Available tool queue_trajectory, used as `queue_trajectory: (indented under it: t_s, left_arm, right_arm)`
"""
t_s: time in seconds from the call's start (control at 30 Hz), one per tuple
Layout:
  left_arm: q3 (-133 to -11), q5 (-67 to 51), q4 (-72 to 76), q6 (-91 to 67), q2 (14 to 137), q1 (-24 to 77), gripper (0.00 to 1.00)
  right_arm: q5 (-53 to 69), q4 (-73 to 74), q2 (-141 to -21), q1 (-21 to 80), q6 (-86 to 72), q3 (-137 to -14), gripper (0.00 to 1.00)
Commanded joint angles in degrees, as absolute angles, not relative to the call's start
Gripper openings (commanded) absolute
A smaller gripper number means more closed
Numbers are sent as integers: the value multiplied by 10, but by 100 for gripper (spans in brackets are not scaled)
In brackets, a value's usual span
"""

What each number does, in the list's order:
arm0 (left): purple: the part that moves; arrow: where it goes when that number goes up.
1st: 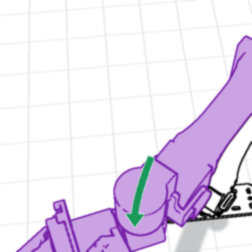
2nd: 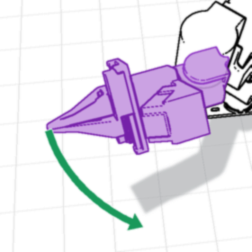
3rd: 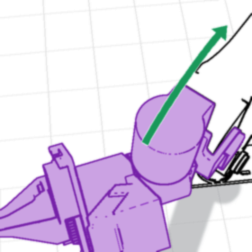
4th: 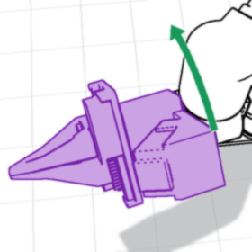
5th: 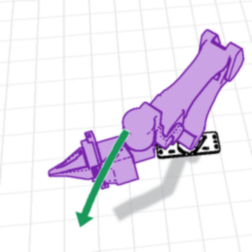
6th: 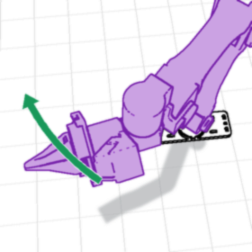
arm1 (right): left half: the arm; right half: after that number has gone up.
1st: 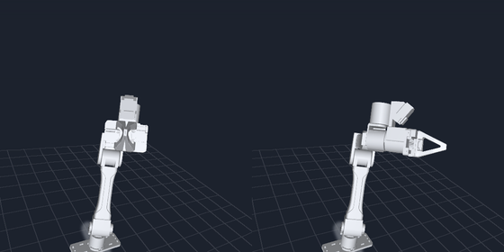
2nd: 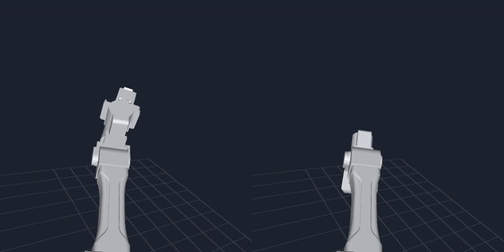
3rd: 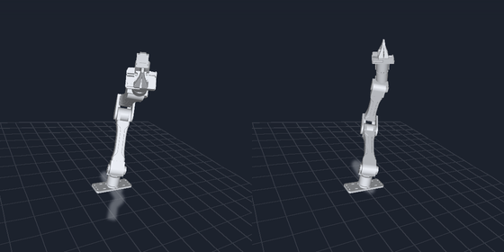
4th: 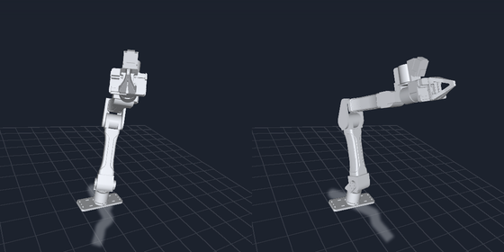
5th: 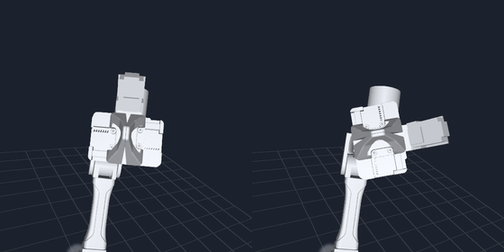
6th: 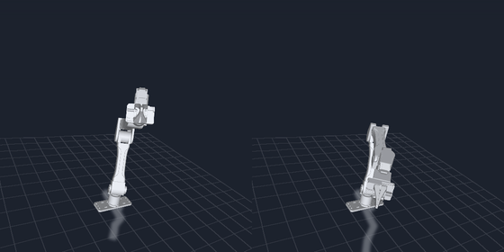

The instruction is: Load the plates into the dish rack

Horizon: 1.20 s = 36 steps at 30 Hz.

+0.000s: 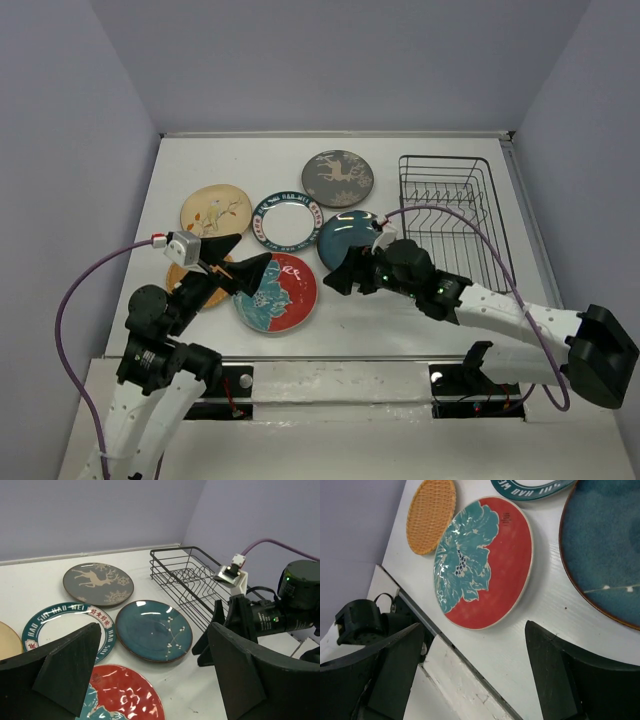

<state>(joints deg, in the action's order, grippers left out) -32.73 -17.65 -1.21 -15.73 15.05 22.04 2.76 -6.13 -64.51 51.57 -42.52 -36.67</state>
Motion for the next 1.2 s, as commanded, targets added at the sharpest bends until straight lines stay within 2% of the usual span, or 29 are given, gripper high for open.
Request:
queue_trajectory:
  t_s: [0.0, 0.3, 0.53, 0.7, 1.0, 1.17]
  left_arm:
    - [-340, -185, 11, -146, 135, 217, 99]
    - [-336, -176, 6, -156, 143, 216, 99]
    - [-332, -165, 7, -170, 158, 216, 99]
    - [-331, -169, 7, -170, 163, 215, 99]
    - [-332, -177, 9, -170, 165, 213, 99]
    - [-333, -171, 9, -170, 163, 211, 99]
  right_arm:
    - [-46, -167, -680, 553, -479, -352, 85]
    - [-91, -258, -747, 566, -539, -309, 74]
    - [-59, -337, -822, 566, -564, -294, 74]
    - [-24, -392, -921, 572, -583, -317, 73]
    - [-5, -511, -1063, 577, -649, -334, 57]
    - [-6, -526, -1079, 577, -664, -335, 45]
